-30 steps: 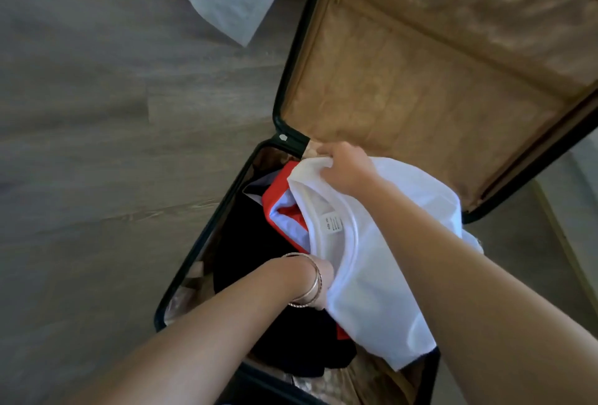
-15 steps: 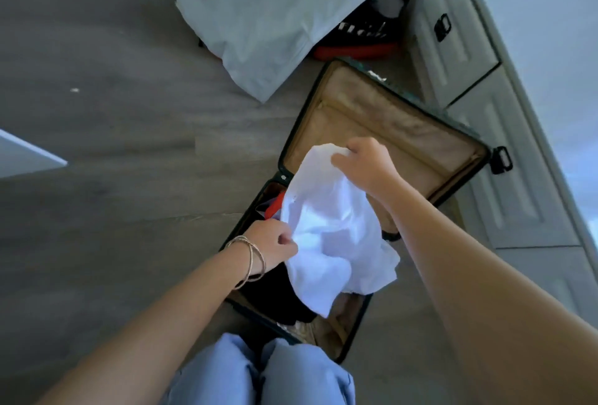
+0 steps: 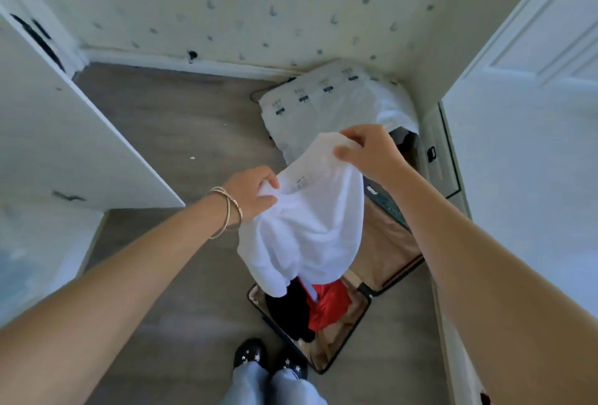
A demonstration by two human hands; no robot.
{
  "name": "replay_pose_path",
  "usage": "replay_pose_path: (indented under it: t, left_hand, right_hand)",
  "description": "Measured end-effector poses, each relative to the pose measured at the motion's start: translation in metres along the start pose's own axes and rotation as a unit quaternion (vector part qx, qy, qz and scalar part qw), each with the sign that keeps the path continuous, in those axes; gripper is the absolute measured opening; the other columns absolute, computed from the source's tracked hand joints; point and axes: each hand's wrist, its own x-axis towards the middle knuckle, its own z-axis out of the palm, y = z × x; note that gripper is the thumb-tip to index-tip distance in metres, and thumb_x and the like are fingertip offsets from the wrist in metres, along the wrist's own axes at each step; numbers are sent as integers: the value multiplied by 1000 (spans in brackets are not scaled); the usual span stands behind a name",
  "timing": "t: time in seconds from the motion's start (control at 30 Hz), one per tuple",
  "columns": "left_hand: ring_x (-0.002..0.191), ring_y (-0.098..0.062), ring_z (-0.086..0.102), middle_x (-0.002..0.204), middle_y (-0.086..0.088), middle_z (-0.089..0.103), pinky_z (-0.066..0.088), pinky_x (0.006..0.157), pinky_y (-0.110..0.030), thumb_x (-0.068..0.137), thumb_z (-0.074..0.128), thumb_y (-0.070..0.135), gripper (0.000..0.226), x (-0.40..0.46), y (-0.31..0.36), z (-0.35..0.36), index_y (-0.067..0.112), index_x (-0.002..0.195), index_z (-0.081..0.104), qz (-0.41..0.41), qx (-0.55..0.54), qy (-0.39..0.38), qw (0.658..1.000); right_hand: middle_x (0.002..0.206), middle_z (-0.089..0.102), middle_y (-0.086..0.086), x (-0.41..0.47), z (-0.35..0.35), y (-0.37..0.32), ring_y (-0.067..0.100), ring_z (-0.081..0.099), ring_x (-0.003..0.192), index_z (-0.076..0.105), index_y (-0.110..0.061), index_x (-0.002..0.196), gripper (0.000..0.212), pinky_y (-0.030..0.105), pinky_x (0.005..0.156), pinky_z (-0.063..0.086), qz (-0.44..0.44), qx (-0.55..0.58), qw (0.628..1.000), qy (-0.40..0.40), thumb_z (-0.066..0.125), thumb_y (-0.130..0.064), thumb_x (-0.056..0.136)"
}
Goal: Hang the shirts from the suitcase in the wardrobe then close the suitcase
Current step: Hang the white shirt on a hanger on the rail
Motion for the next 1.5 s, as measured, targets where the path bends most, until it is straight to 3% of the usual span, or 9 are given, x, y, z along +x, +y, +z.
replay_pose_path:
  t: [0.2,0.3,0.53,0.73,0.9,1.13,1.33,1.43,1.5]
  left_hand:
    - [96,-24,49,95,-2,47,32,78,-23,83,63,20,22,-49,18,-93,10,103,61,-22,101,67,992]
    - [89,-20,44,95,-3,48,34,80,-25,82,65,21,22,-79,17,-133,11,101,61,-50,128,96,986]
    - [82,-20,45,88,-4,50,34,73,-24,80,64,11,15,-144,11,-201,6,94,63,-100,175,176,964]
    - [82,-24,46,84,-8,53,30,70,-24,83,60,10,13,-205,-15,-255,18,79,52,-86,123,323,934]
    - [83,-25,49,87,-14,57,33,71,-26,85,61,14,13,-252,-48,-297,6,95,62,-119,112,389,907]
    - [80,-22,50,83,-5,53,29,57,-26,78,70,22,17,-305,-116,-353,13,80,55,-172,102,391,898]
    - [87,-21,59,96,-14,64,36,71,-17,71,77,12,17,-339,-165,-402,3,70,63,-59,70,443,892]
    - [62,7,50,68,5,61,34,61,-4,70,77,13,33,-357,-184,-429,26,57,50,-42,40,467,882]
    - [57,2,47,59,10,48,33,56,-6,73,75,17,32,-369,-204,-449,23,60,47,-62,54,474,876]
  right_hand:
    - [75,59,5,-11,-24,-88,17,50,68,63,-5,84,18,27,61,38,-63,-12,998,-6,63,-23,87]
    - [60,41,-2,-13,-30,-126,16,38,58,45,-12,66,33,26,52,27,-92,-24,995,-7,66,-28,84]
    - [60,38,-2,-16,-12,-212,15,36,55,36,-17,62,41,28,50,26,-170,-75,982,-24,65,-36,84]
    - [62,41,-2,-30,19,-293,20,41,62,44,-12,73,31,26,48,27,-267,-73,960,-39,53,-34,92]
    - [61,43,-2,-41,65,-363,24,45,73,39,-19,61,39,28,51,29,-331,-72,939,-59,49,-34,95]
    - [76,53,8,-53,161,-452,26,46,77,51,-10,74,33,29,65,30,-372,-75,922,-76,47,-35,95]
    - [62,46,0,-62,254,-536,26,46,71,39,-19,61,38,26,50,29,-386,-47,916,-98,47,-34,95]
    - [63,47,0,-69,298,-579,26,48,72,38,-19,61,38,31,54,29,-403,-42,908,-103,47,-34,95]
    - [64,48,0,-76,328,-609,26,49,73,39,-20,62,37,31,57,30,-418,-40,900,-116,46,-35,95]
